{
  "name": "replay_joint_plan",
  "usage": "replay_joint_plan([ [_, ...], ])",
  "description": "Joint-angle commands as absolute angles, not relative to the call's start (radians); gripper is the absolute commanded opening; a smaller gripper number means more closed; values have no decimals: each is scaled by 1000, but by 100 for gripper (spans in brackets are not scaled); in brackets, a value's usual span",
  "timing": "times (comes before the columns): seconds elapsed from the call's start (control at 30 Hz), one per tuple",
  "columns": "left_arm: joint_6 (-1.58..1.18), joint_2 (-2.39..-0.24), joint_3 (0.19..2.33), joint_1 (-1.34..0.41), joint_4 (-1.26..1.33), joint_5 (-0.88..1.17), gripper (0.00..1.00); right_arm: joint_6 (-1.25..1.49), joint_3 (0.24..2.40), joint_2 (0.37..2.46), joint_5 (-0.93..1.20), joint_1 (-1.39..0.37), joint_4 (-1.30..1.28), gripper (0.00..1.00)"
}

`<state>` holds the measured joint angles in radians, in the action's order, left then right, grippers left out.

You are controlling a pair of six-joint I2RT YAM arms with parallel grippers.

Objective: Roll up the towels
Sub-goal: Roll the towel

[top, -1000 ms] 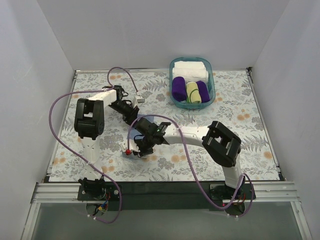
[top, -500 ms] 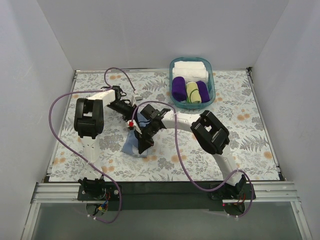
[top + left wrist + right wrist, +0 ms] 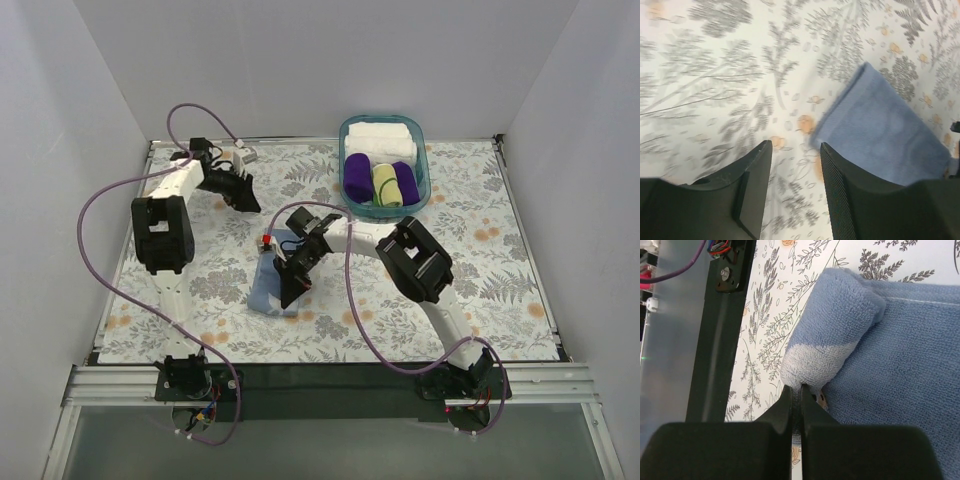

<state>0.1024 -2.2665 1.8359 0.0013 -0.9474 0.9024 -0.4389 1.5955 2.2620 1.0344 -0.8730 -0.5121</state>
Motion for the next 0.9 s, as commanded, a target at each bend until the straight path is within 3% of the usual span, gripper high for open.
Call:
replay_joint_plan([
  [0.0, 89, -2189, 1870, 63, -910, 939, 41, -423, 1589, 2364, 873, -871, -623, 1],
  [0.13, 208, -1877, 1617, 107, -835, 914, 44, -391, 1623, 2401, 870, -858, -626, 1],
  [0.3, 452, -1449, 1097, 109, -738, 821, 54, -370, 1649, 2436, 891, -835, -632, 1],
  [0.47, 675, -1108, 846, 72, -839, 848, 63, -377, 1707, 2473, 858, -824, -664, 1],
  [0.67, 773, -967, 637, -204, -792, 700, 65, -390, 1775, 2511, 804, -821, -707, 1],
  [0.87, 723, -994, 529, -411, -606, 557, 65, -410, 1781, 2531, 726, -819, -710, 1],
])
